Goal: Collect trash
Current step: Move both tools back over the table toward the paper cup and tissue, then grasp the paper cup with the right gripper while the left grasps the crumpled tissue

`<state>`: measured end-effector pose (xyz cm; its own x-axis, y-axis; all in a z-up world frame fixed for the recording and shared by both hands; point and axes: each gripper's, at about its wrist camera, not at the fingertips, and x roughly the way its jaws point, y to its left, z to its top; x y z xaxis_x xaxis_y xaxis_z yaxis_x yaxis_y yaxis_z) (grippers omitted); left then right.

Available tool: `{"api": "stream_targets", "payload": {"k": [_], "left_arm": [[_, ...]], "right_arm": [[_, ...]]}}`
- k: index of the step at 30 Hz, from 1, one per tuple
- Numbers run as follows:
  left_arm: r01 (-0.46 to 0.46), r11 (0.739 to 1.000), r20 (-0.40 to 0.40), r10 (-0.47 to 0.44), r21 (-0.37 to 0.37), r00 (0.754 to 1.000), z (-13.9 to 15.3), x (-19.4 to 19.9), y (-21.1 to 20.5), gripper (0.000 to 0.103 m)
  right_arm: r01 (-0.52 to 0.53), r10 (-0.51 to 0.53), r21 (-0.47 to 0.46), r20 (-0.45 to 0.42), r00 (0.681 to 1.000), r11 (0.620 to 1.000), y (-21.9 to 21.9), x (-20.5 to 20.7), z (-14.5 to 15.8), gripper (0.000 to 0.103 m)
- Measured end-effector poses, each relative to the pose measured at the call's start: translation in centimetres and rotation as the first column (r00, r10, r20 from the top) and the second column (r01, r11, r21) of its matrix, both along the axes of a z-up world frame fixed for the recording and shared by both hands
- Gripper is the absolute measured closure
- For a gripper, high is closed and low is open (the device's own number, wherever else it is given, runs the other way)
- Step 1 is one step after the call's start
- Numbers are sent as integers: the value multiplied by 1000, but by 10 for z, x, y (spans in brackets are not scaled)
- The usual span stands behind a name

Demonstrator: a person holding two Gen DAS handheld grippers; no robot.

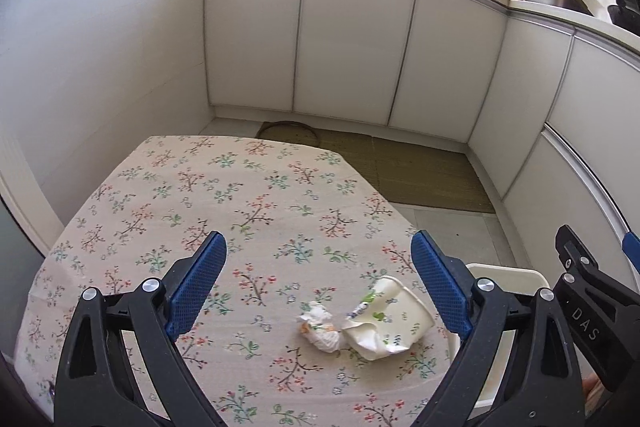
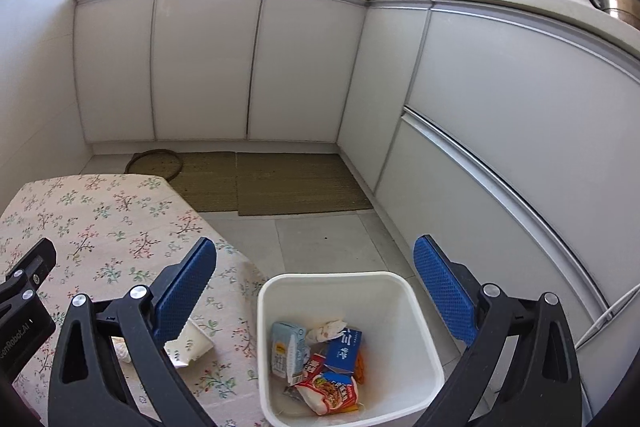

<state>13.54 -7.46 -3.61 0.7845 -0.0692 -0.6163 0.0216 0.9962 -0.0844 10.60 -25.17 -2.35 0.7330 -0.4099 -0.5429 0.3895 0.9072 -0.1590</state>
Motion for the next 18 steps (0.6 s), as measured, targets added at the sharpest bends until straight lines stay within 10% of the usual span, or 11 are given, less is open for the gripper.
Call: {"api": "stream_targets", "payload": {"k": [18], "left_arm": [[-225, 974, -60, 225, 3, 972, -15, -2, 118, 13]], "right_arm": [[-222, 211, -25, -230, 950, 975, 124, 49, -55, 7]]}}
